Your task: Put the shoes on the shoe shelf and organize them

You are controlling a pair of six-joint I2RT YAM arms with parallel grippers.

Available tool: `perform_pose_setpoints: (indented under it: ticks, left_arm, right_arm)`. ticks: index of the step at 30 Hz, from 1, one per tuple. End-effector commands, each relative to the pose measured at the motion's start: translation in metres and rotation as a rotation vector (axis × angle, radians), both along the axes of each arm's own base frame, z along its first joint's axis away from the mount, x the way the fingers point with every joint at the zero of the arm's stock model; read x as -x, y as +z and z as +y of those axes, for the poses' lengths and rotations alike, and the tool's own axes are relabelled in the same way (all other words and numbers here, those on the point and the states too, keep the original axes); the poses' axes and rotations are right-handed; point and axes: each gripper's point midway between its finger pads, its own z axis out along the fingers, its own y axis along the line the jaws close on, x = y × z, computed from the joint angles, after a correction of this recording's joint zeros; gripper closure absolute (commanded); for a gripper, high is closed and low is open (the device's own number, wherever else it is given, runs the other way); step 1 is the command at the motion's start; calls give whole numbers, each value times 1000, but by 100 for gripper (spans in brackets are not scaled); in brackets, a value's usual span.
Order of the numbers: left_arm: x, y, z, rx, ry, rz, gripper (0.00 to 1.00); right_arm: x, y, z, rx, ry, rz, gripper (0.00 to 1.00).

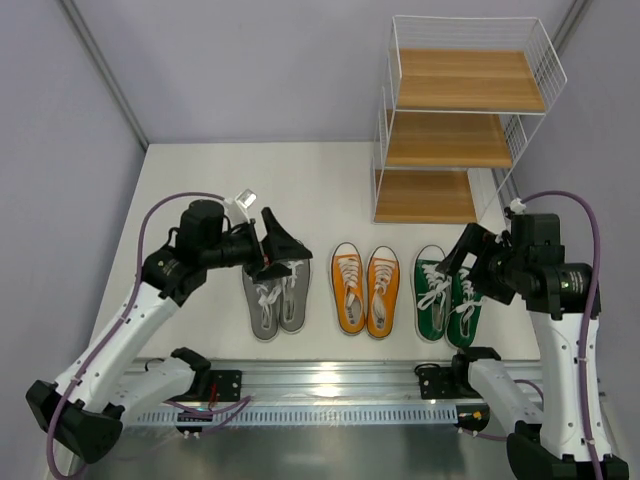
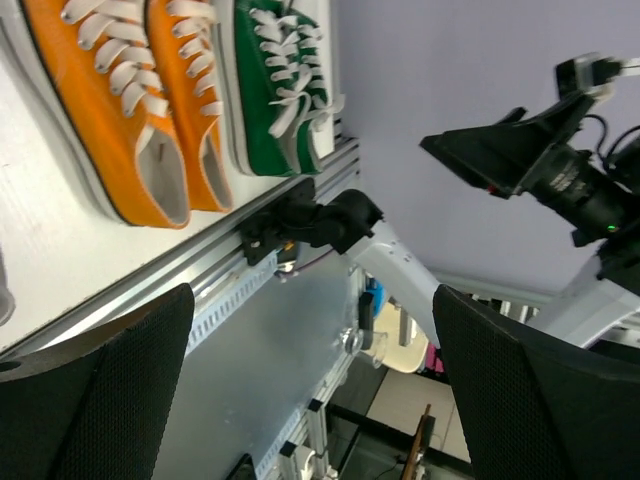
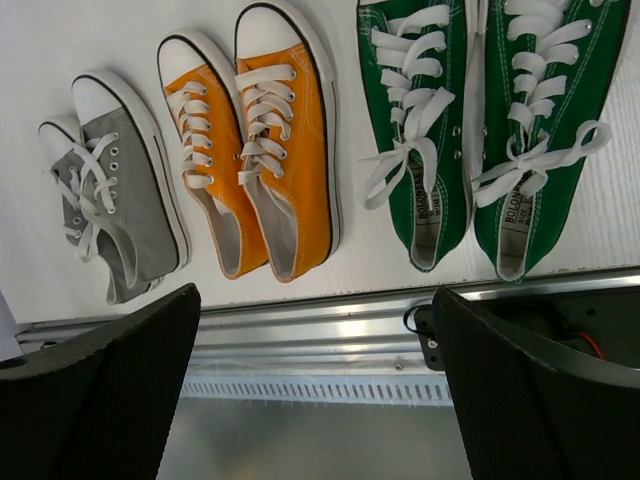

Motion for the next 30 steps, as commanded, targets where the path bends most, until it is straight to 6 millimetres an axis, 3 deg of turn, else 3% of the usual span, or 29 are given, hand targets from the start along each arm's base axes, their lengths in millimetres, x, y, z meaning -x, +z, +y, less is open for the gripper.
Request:
perform_pose_setpoints:
  ticks: [1, 4, 9, 12, 19, 20, 22, 30]
  left_arm:
    - [3, -14, 9, -112, 10, -23, 0]
    - [2, -24, 11, -134, 31, 3, 0]
    - [4, -24, 15, -148, 46, -8, 0]
    - [6, -26, 23, -174, 74, -17, 0]
    - [10, -32, 29, -175, 109, -14, 0]
    - [10, -34, 30, -177, 113, -13, 0]
    - [11, -34, 31, -173, 120, -16, 0]
    - [14, -41, 34, -173, 124, -15, 0]
  right_arm:
    - [34, -22, -15, 83, -33, 163, 3]
    - [27, -56, -24, 132, -34, 264, 3]
    - [2, -82, -29, 185, -30, 272, 2]
    - [2, -99, -29, 200, 2, 307, 3]
    - [11, -128, -6, 197, 66, 348, 3]
    - [12, -139, -15, 253, 40, 360, 3]
    - [12, -152, -13, 261, 35, 370, 1]
    - [-14, -146, -9, 313, 18, 333, 4]
